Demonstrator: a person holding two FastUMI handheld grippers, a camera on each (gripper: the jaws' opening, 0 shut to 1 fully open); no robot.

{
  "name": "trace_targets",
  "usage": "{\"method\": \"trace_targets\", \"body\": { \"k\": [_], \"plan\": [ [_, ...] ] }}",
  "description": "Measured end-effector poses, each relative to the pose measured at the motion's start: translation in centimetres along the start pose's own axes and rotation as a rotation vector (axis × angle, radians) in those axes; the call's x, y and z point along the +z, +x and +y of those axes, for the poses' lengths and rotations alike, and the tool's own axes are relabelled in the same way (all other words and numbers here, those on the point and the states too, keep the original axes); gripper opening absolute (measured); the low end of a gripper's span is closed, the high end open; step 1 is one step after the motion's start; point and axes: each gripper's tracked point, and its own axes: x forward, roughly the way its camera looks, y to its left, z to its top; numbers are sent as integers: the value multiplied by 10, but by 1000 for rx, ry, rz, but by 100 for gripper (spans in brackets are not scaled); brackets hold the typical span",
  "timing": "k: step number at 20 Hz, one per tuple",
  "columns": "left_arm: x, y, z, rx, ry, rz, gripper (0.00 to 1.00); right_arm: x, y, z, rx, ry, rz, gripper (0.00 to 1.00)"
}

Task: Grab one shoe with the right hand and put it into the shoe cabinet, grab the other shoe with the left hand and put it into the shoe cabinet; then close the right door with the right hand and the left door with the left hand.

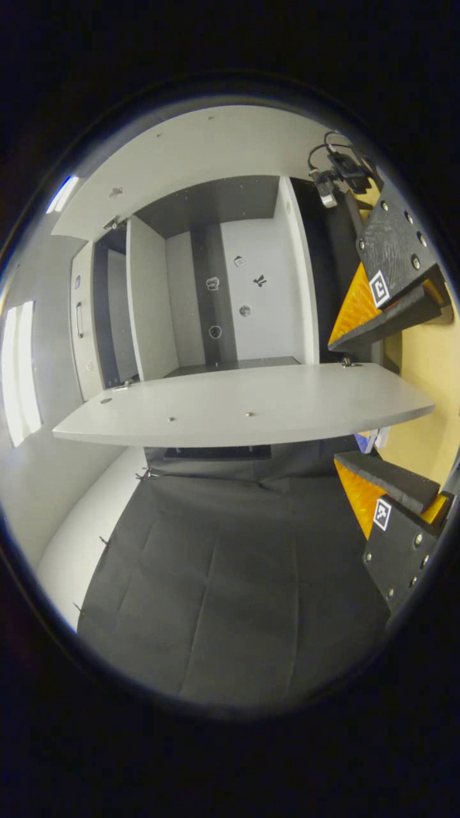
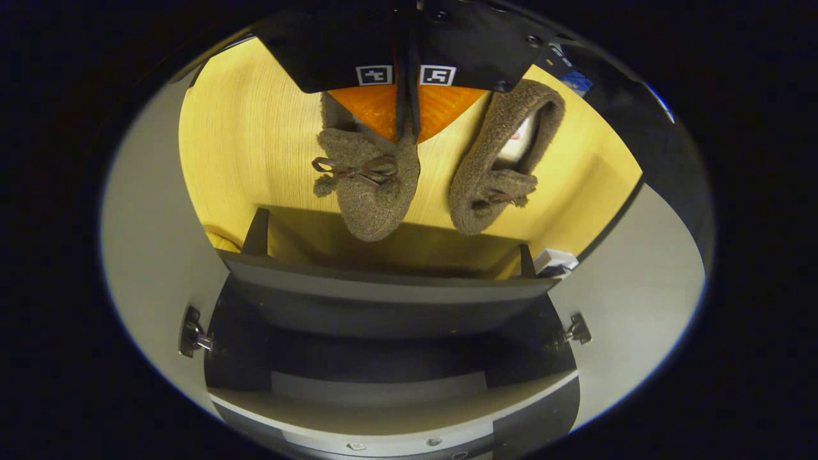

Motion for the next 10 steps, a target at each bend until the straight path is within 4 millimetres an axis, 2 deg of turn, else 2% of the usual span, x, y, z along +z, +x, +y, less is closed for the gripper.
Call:
{"method": "trace_targets", "body": {
  "k": [5, 7, 10],
  "plan": [
    [22, -9, -17, -55, -10, -55, 99, 50, -44, -5, 30, 37, -115, 1],
    [22, -9, -37, -82, -9, -61, 99, 73, -65, -4, 45, 50, -164, 1],
    [20, -3, -48, -118, -18, -59, 99, 108, -94, 1, 73, 65, -237, 1]
  ]
}}
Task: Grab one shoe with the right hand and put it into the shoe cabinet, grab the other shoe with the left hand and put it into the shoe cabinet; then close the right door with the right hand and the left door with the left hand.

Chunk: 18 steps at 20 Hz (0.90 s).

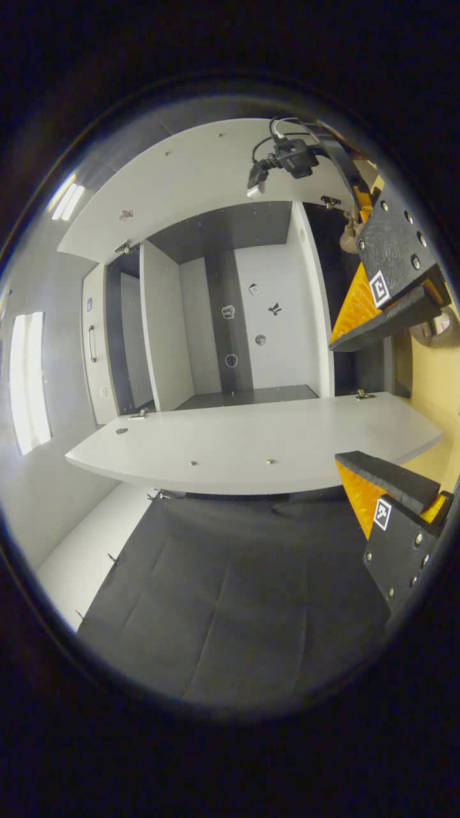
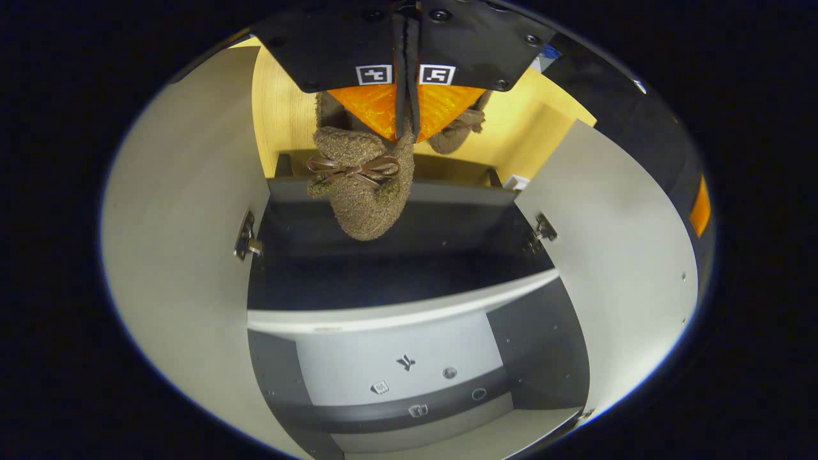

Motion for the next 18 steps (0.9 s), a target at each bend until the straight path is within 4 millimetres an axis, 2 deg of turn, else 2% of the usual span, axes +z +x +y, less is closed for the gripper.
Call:
{"method": "trace_targets", "body": {
  "k": [5, 8, 11, 12, 14, 15, 17, 18],
  "plan": [
    [-6, 7, -12, -50, -15, 3, 99, 67, -25, 17, 34, -33, -134, 1],
    [-12, 10, -17, -80, -24, 10, 99, 106, -29, 23, 35, -48, -208, 1],
    [-28, 20, -27, -108, -40, 34, 99, 146, -19, 17, 2, -56, -265, 0],
    [-34, 22, -29, -116, -42, 39, 91, 158, -15, 15, -12, -62, -277, 2],
    [-42, 25, -31, -129, -43, 49, 91, 185, -6, 10, -42, -75, -307, 1],
    [-46, 27, -31, -134, -45, 56, 99, 197, -4, 8, -56, -82, -319, 1],
    [-54, 29, -34, -146, -58, 71, 99, 222, 6, 7, -79, -100, -335, 5],
    [-57, 30, -34, -154, -68, 78, 91, 232, 13, 4, -92, -115, -342, 1]
  ]
}}
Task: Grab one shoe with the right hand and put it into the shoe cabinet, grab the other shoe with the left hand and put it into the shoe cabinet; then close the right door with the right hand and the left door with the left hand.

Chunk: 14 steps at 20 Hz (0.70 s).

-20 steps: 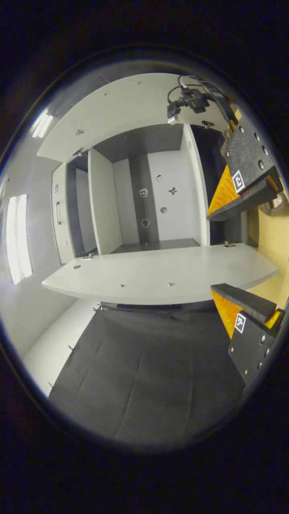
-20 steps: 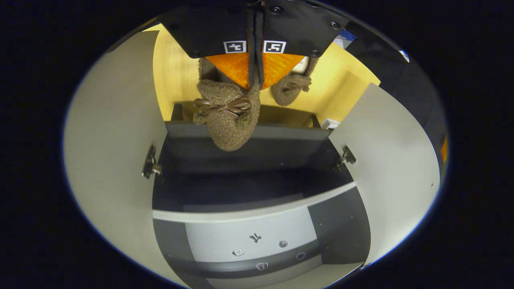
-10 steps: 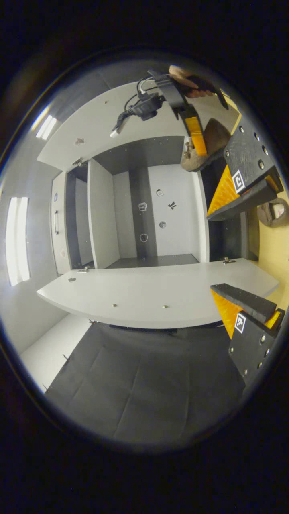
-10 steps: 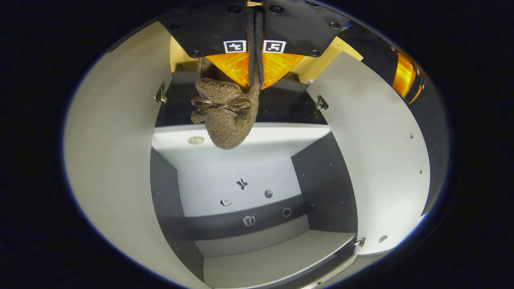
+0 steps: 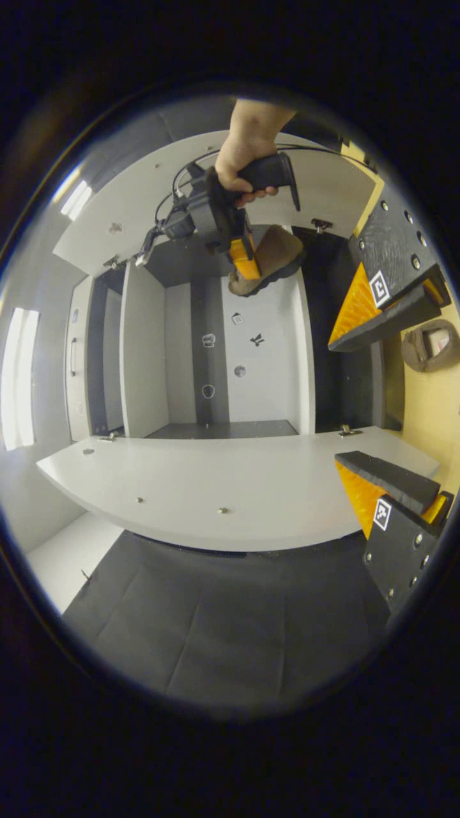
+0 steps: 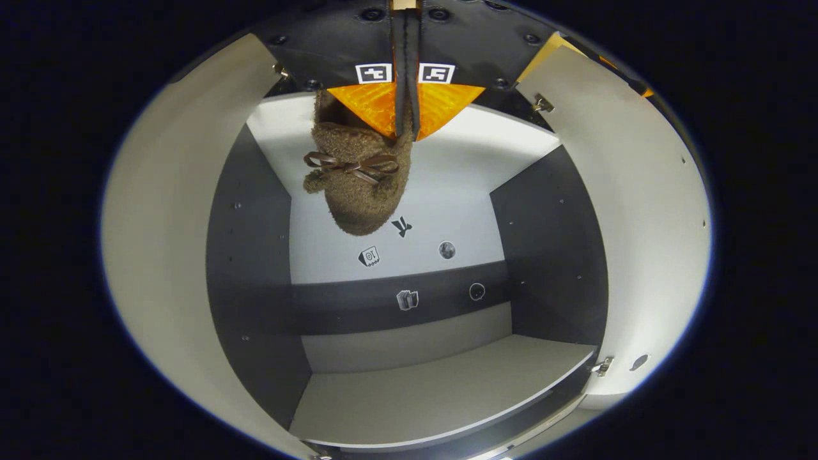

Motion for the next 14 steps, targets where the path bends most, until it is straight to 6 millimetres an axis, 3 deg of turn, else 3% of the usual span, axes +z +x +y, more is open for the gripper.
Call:
{"method": "trace_targets", "body": {
  "k": [1, 2, 4, 5, 10, 12, 14],
  "plan": [
    [-4, 1, 0, -5, -8, 7, 92, 6, 10, -4, -16, -20, -7, 1],
    [-7, 3, 0, -7, -13, 15, 84, 10, 21, -7, -30, -41, -2, 6],
    [-14, 5, -1, -14, -19, 29, 84, 15, 44, -11, -56, -65, 11, 2],
    [-17, 5, -1, -17, -22, 34, 92, 17, 54, -13, -64, -72, 22, 1],
    [-32, 7, 3, -20, -20, 71, 91, 15, 91, -16, -82, -76, 77, 2],
    [-39, 9, 6, -15, -27, 86, 92, 21, 96, -18, -98, -95, 48, 10],
    [-49, 12, 8, -12, -36, 110, 91, 28, 93, -18, -112, -108, 6, 37]
  ]
}}
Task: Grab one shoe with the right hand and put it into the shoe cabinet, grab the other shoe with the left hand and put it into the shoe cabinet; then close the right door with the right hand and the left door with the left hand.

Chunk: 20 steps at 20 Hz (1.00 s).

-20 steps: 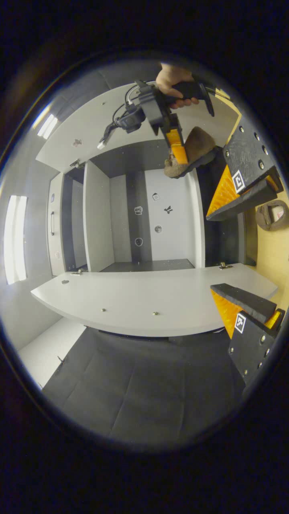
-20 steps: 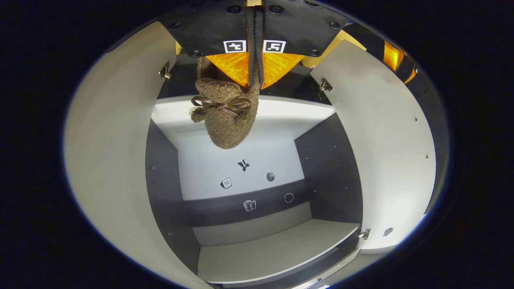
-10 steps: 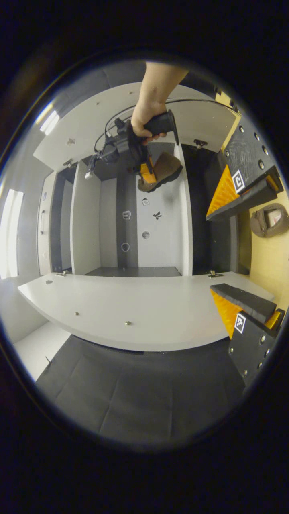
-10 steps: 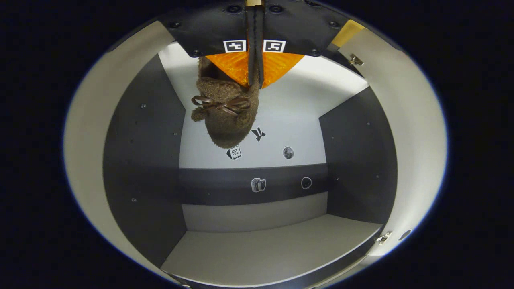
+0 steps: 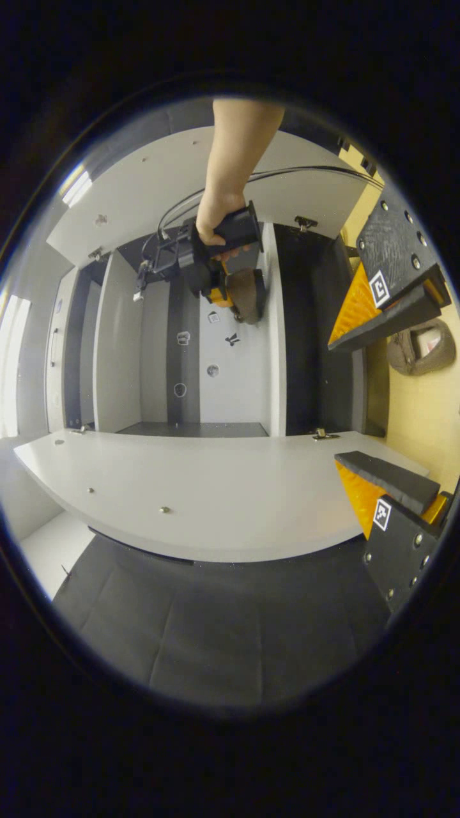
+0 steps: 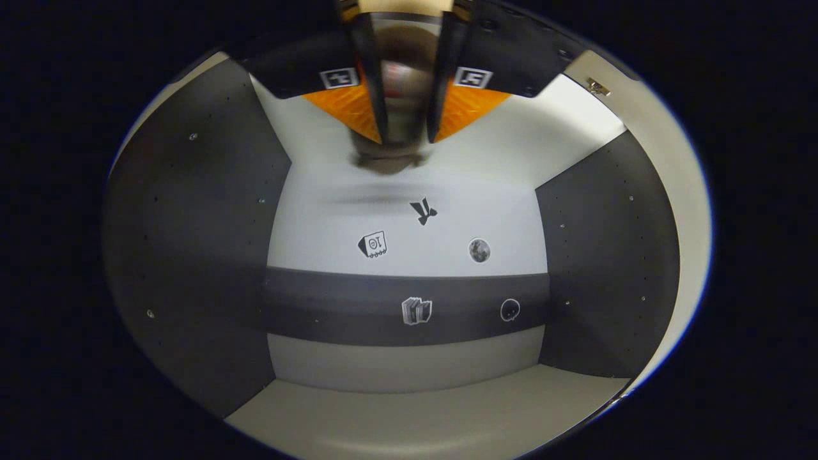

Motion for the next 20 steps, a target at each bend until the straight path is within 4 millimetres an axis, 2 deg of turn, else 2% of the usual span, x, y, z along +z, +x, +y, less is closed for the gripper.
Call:
{"method": "trace_targets", "body": {
  "k": [3, 4, 7, 11, 20],
  "plan": [
    [-11, 6, -2, -19, -13, 27, 92, 14, -17, -4, -21, 5, -76, 94],
    [-18, 10, -4, -30, -17, 39, 92, 17, -28, -7, -29, 4, -103, 99],
    [-43, 20, -9, -72, -26, 120, 92, 14, -60, -12, -56, -20, -165, 99],
    [-81, 26, -15, -123, -37, 211, 92, -8, -105, -10, -42, -36, -198, 99],
    [-187, 30, -36, -194, -45, 470, 92, -108, -187, -4, -34, -108, -144, 98]
  ]
}}
